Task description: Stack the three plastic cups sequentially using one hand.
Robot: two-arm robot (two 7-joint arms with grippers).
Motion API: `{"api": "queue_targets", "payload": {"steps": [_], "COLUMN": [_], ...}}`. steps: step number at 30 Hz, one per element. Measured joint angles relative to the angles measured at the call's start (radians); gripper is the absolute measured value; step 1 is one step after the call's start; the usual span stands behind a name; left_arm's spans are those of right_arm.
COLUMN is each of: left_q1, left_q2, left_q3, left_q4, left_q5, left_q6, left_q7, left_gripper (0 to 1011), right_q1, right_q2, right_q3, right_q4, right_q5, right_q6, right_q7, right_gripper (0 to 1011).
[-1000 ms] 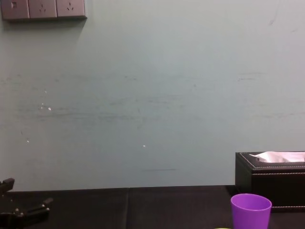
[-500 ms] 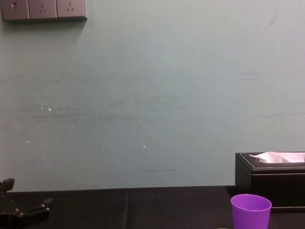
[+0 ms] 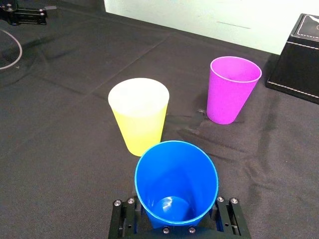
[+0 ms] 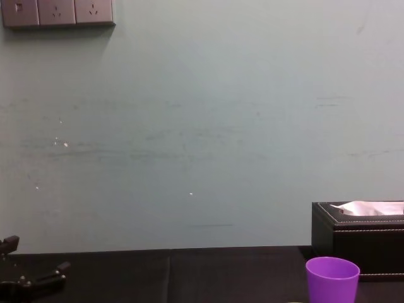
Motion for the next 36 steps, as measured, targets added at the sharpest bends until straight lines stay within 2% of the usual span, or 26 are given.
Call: {"api": "queue_targets", "payload": {"steps": [10,17,21,27,31,32,36], "left_q1": [0.000,0.000,0.000,0.000,0.000,0.000,0.000], "left_q2": [0.000,0.000,0.000,0.000,0.000,0.000,0.000], "left_q3": [0.000,0.000,0.000,0.000,0.000,0.000,0.000], "left_q4": [0.000,0.000,0.000,0.000,0.000,0.000,0.000], "left_q5": [0.000,0.000,0.000,0.000,0.000,0.000,0.000], "left_q6": [0.000,0.000,0.000,0.000,0.000,0.000,0.000], "left_q7": [0.000,0.000,0.000,0.000,0.000,0.000,0.000], "left_gripper": [1000,1000,1000,1000,1000,1000,1000], "right_q1": [0.001,0.027,0.057,0.134,0.199,0.199,0.268], "right_q2": [0.000,-0.008,-0.015,-0.027,-0.049,-0.049,-0.078], "right_q3": [0.005,0.025,0.040,0.057,0.068,0.068,0.072], "right_q4": [-0.009,-0.028,-0.033,-0.030,0.002,0.002,0.058], "right_q5": [-0.014,-0.031,-0.030,-0.028,-0.026,-0.026,-0.015], "right_q6": [-0.001,0.023,0.045,0.071,0.067,0.067,0.055], "right_q7": [0.001,0.012,0.028,0.042,0.043,0.043,0.042], "right_gripper": [722,722,722,722,722,722,722]}}
